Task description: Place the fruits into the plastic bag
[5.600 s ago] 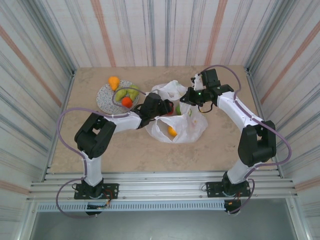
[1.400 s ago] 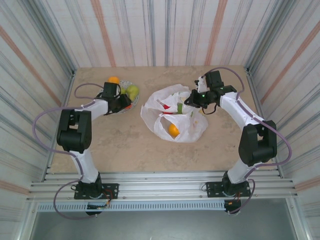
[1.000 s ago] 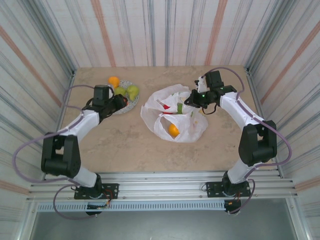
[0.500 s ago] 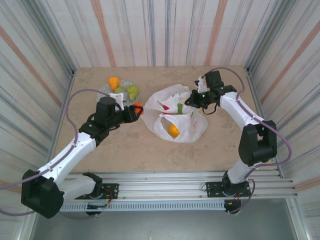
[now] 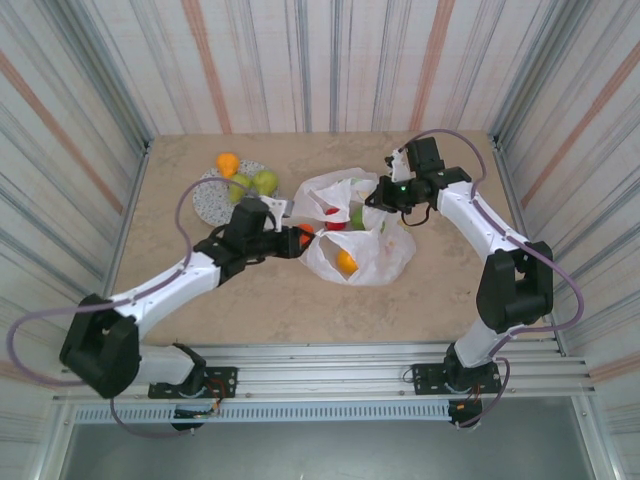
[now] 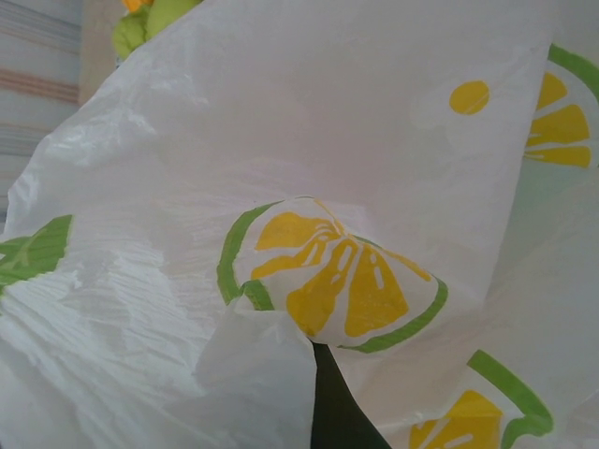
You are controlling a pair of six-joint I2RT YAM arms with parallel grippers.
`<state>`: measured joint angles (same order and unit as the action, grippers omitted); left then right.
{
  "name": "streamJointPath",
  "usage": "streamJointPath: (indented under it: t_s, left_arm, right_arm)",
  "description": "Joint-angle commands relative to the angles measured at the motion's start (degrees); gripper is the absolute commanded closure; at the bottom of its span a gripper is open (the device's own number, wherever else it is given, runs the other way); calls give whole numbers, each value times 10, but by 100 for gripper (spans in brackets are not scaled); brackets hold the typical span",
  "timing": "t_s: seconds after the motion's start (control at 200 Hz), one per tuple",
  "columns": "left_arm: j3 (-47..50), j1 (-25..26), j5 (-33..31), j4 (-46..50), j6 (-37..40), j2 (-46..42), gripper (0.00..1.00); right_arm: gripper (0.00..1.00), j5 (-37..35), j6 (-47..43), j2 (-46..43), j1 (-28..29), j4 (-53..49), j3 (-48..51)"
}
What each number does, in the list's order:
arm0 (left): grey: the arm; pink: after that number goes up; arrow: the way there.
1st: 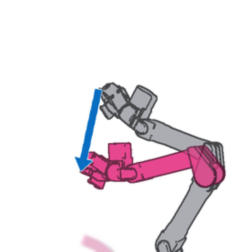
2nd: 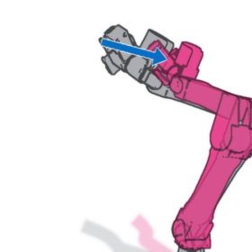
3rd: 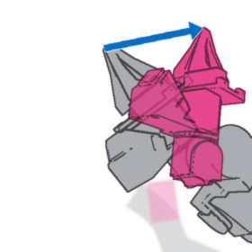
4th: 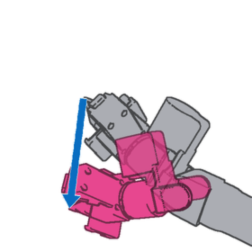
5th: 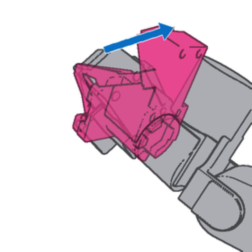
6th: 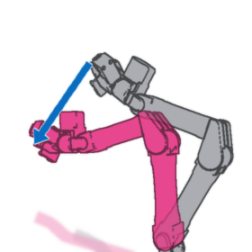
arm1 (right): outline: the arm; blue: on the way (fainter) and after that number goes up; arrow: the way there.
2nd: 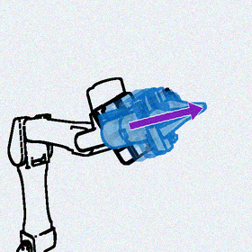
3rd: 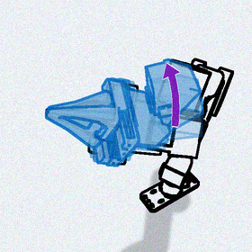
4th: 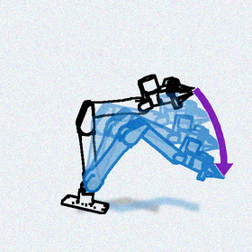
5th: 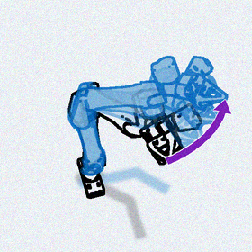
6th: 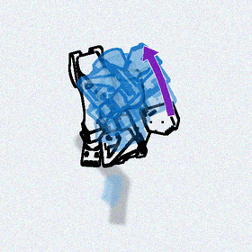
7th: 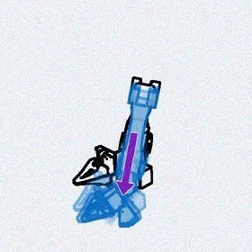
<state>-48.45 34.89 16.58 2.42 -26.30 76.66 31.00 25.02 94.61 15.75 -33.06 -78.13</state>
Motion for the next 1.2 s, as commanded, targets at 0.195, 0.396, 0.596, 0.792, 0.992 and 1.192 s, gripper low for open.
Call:
streamJointPath:
  t_s: [0.195,0.396,0.596,0.792,0.992,1.192]
  left_arm:
    - [-95,116,9,-102,12,145,43]
    - [-145,141,-41,-150,-20,229,42]
    - [-190,146,-55,-149,-17,283,39]
    - [-201,148,-104,-158,-45,321,38]
    - [-226,148,-93,-163,-59,354,34]
    - [-219,149,-97,-161,-60,353,26]
  right_arm:
    - [100,22,13,0,-1,-1,-14]
    - [100,58,19,-3,-18,6,-7]
    - [100,103,40,-10,-32,26,-3]
    - [100,122,70,-11,-36,66,20]
    - [100,130,86,-10,-38,86,28]
    - [100,123,92,-13,-42,94,31]
